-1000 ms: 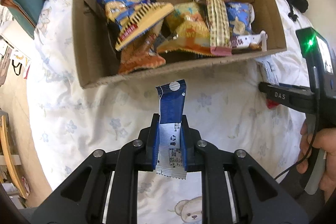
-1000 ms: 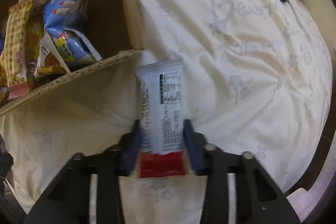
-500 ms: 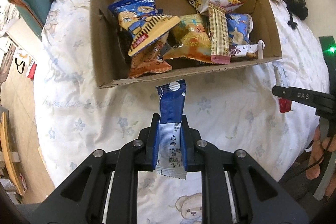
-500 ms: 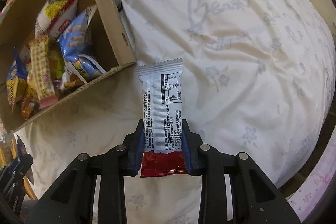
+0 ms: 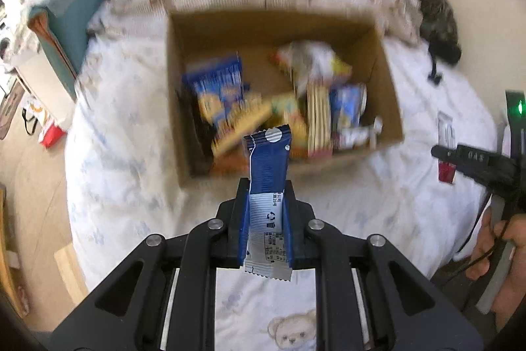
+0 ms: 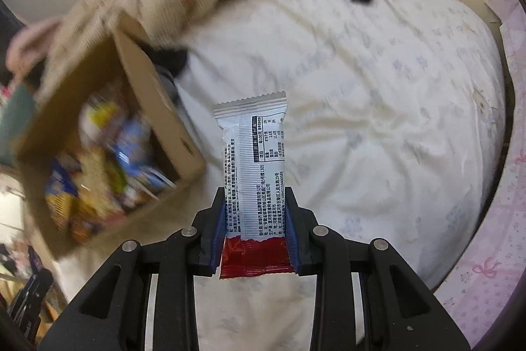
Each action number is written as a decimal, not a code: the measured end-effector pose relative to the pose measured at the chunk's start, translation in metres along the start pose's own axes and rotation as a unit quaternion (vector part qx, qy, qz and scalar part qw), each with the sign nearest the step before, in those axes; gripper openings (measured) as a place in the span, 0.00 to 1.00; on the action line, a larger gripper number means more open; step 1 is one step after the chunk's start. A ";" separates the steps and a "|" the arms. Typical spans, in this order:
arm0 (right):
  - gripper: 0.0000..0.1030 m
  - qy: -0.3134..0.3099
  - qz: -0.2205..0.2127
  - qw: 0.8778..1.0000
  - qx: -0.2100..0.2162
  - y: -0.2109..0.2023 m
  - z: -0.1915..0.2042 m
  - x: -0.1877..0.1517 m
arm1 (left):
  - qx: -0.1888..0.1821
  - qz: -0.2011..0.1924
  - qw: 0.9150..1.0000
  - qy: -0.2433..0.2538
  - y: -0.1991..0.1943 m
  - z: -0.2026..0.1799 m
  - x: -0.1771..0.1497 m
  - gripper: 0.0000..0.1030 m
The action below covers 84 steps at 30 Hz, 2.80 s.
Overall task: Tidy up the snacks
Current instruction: 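Carry both packets over the box and lower them inside, then open both grippers to drop the packets into the box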
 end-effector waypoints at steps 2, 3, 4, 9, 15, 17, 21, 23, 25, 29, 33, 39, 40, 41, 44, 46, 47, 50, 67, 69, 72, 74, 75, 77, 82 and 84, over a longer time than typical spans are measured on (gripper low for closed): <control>0.32 0.005 -0.033 0.999 0.032 -0.009 0.008 0.013 | -0.006 -0.029 0.999 -0.012 -0.012 0.004 0.013 0.14; 0.32 0.002 -0.051 0.997 0.051 -0.014 0.013 0.021 | -0.013 -0.046 0.999 -0.026 -0.019 0.008 0.021 0.14; 0.32 -0.002 -0.069 0.995 0.068 -0.023 0.020 0.025 | -0.014 -0.053 0.998 -0.033 -0.022 0.011 0.026 0.14; 0.32 -0.054 -0.110 0.985 0.119 -0.037 0.056 0.036 | -0.021 -0.087 0.994 -0.062 -0.032 0.026 0.043 0.14; 0.32 -0.088 -0.115 0.976 0.163 -0.039 0.090 0.033 | -0.013 -0.078 0.994 -0.074 -0.022 0.033 0.045 0.14; 0.32 -0.100 -0.117 0.972 0.175 -0.040 0.102 0.030 | -0.010 -0.074 0.994 -0.075 -0.018 0.032 0.044 0.14; 0.32 -0.129 -0.104 0.968 0.189 -0.031 0.126 0.035 | 0.008 -0.080 0.995 -0.058 -0.007 0.027 0.046 0.14; 0.32 -0.147 -0.091 0.967 0.188 -0.024 0.137 0.039 | 0.015 -0.081 0.995 -0.048 -0.001 0.024 0.049 0.14; 0.32 -0.155 -0.079 0.966 0.191 -0.016 0.145 0.045 | 0.018 -0.079 0.996 -0.037 0.006 0.019 0.054 0.14; 0.32 -0.171 -0.056 0.963 0.200 0.003 0.161 0.057 | 0.025 -0.079 0.996 -0.023 0.016 0.013 0.072 0.14; 0.32 -0.195 -0.034 0.959 0.203 0.025 0.177 0.064 | 0.032 -0.077 0.996 -0.012 0.033 0.008 0.091 0.14; 0.32 -0.162 0.005 0.962 0.220 0.054 0.176 0.071 | 0.032 -0.075 0.997 -0.011 0.053 0.004 0.109 0.14; 0.32 -0.154 0.012 0.963 0.221 0.059 0.175 0.071 | 0.030 -0.074 0.997 -0.013 0.055 0.004 0.109 0.14; 0.32 -0.145 0.025 0.965 0.219 0.065 0.175 0.071 | 0.030 -0.071 0.997 -0.010 0.057 0.003 0.107 0.14; 0.32 -0.138 0.043 0.967 0.208 0.077 0.177 0.069 | 0.037 -0.077 0.996 0.013 0.059 -0.002 0.103 0.14; 0.32 -0.132 0.051 0.967 0.211 0.081 0.180 0.067 | 0.042 -0.080 0.996 0.016 0.059 -0.002 0.103 0.15; 0.32 -0.126 0.055 0.967 0.217 0.082 0.183 0.066 | 0.043 -0.080 0.996 0.012 0.059 -0.001 0.104 0.15; 0.32 -0.124 0.058 0.965 0.223 0.083 0.189 0.066 | 0.040 -0.076 0.996 -0.008 0.061 0.005 0.106 0.15; 0.35 -0.095 0.051 0.966 0.236 0.082 0.184 0.072 | 0.040 -0.069 0.996 -0.038 0.063 0.018 0.107 0.31; 0.35 -0.097 0.045 0.965 0.239 0.078 0.185 0.074 | 0.034 -0.071 0.996 -0.042 0.061 0.018 0.108 0.42; 0.38 -0.092 0.039 0.963 0.250 0.073 0.186 0.078 | 0.028 -0.076 0.996 -0.047 0.056 0.017 0.109 0.57; 0.52 -0.086 0.032 0.964 0.251 0.069 0.185 0.081 | 0.024 -0.083 0.995 -0.055 0.051 0.017 0.111 0.73; 0.60 -0.081 0.022 0.965 0.249 0.066 0.183 0.084 | 0.022 -0.092 0.994 -0.062 0.047 0.019 0.112 0.76; 0.71 -0.080 0.007 0.967 0.243 0.061 0.180 0.088 | 0.019 -0.098 0.993 -0.067 0.042 0.020 0.114 0.84; 0.81 -0.081 -0.027 0.971 0.224 0.043 0.171 0.098 | 0.033 -0.118 0.990 -0.065 0.028 0.023 0.115 0.85; 0.83 -0.086 -0.045 0.972 0.214 0.034 0.167 0.102 | 0.033 -0.129 0.989 -0.065 0.019 0.023 0.114 0.85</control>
Point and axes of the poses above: each gripper's, at about its wrist camera, not at the fingertips, and y roughly the way its jaws point, z to its left, x to its top, the point moved 6 cm from there along y, roughly the way its jaws point, and after that the axes turned 12 degrees about -y, right-handed, at the moved point
